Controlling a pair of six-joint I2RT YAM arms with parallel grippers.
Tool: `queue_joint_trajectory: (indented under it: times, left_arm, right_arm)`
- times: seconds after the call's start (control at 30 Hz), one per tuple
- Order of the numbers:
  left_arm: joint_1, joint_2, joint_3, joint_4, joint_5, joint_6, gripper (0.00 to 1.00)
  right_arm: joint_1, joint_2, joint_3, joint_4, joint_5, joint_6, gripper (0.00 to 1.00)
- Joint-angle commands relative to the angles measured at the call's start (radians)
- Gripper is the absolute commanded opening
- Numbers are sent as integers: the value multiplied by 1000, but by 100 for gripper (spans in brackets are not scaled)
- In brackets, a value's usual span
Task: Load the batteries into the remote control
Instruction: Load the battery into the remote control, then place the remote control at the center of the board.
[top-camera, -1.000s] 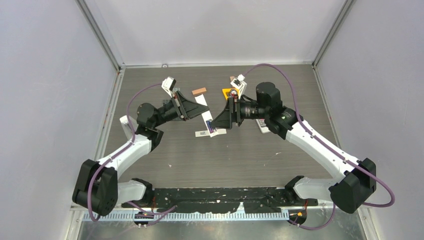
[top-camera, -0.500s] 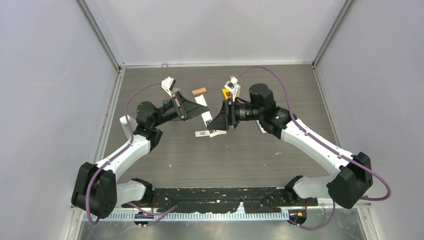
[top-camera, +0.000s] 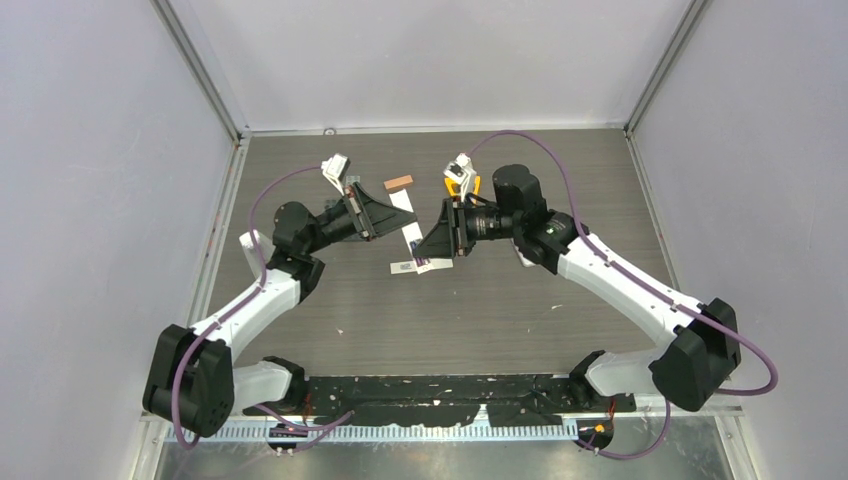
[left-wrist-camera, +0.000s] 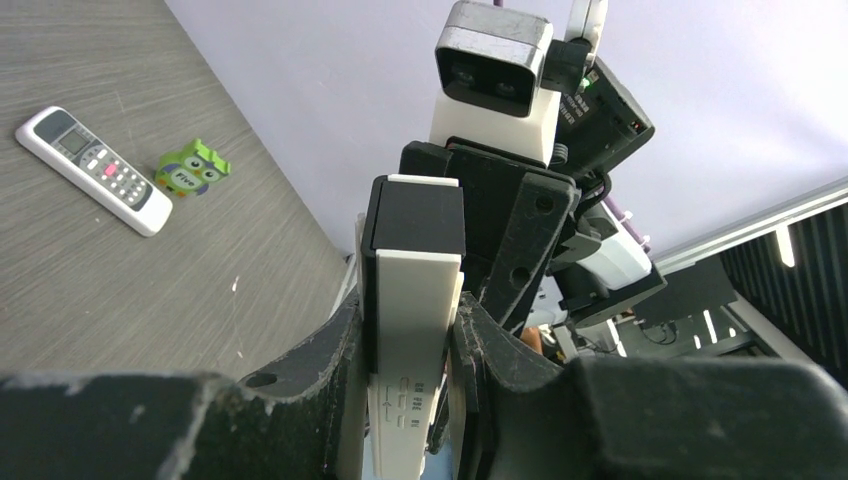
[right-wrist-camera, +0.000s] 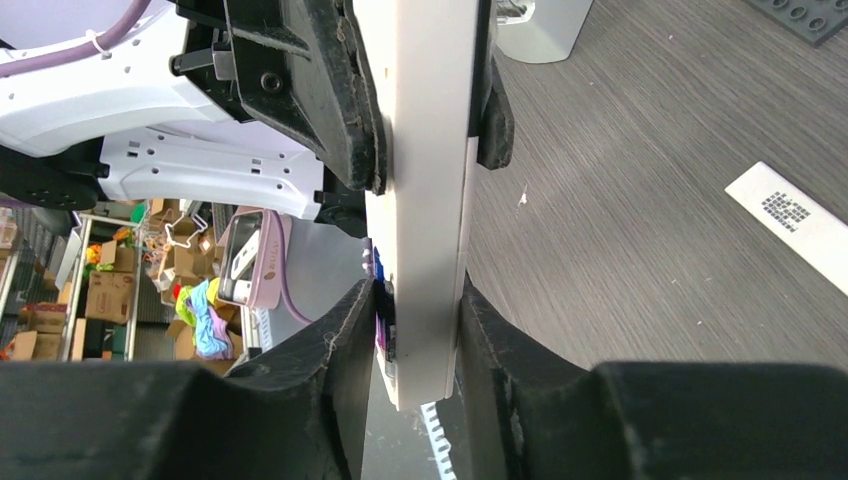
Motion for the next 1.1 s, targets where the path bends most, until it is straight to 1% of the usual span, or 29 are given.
queue_joint_trajectory:
  times: [0.0,0.07,0.13,0.17,0.2,0.27,0.33,0.4,0.57,0.67,0.73,0.83,0.87,0.97,1.07]
  left_arm:
    - [-10,-30,57,65,27,-20,0]
    - [-10,-30,60,64,27,-18,0]
    - [-10,-29,60,56,25,-14,0]
    - [-10,-30,59,50,22,-10,0]
    - [-10,-32,60,40,18,-4,0]
    - [-10,-34,62,14,10,9,0]
    - [-7,-39,65,-23,0,29,0]
    - [-5,-45,69,-61,-11,52,0]
    - [2,-70,69,-186,-66,114,0]
    - [2,-84,88,-313,-118,161,0]
    - [2,-96,101,-405,-153,181,0]
    - [2,-107,114,-492,-194,199,0]
    - [2,-111,116,-508,-203,201,0]
    - [2,-121,118,-543,-221,200,0]
    - [3,-129,114,-564,-236,199,0]
  right_arm:
    - [-1,47,40,-34,89,-9,28]
    - [-2,51,47,-41,91,-12,28]
    - [-2,55,55,-44,94,-13,35]
    - [-1,54,58,-46,95,-13,48]
    - [-2,53,65,-50,97,-11,54]
    - [-2,47,73,-52,103,-11,70]
    - [-3,40,83,-57,112,-9,78]
    - [-3,29,91,-62,126,-9,83]
    - [-4,-17,114,-90,202,-29,88]
    - [6,-35,144,-135,253,-64,89]
    - [35,-34,182,-192,323,-106,89]
    - [123,-16,243,-279,471,-179,89]
    - [142,1,274,-295,498,-204,89]
    - [226,50,334,-369,646,-246,89]
    - [270,107,392,-405,725,-280,89]
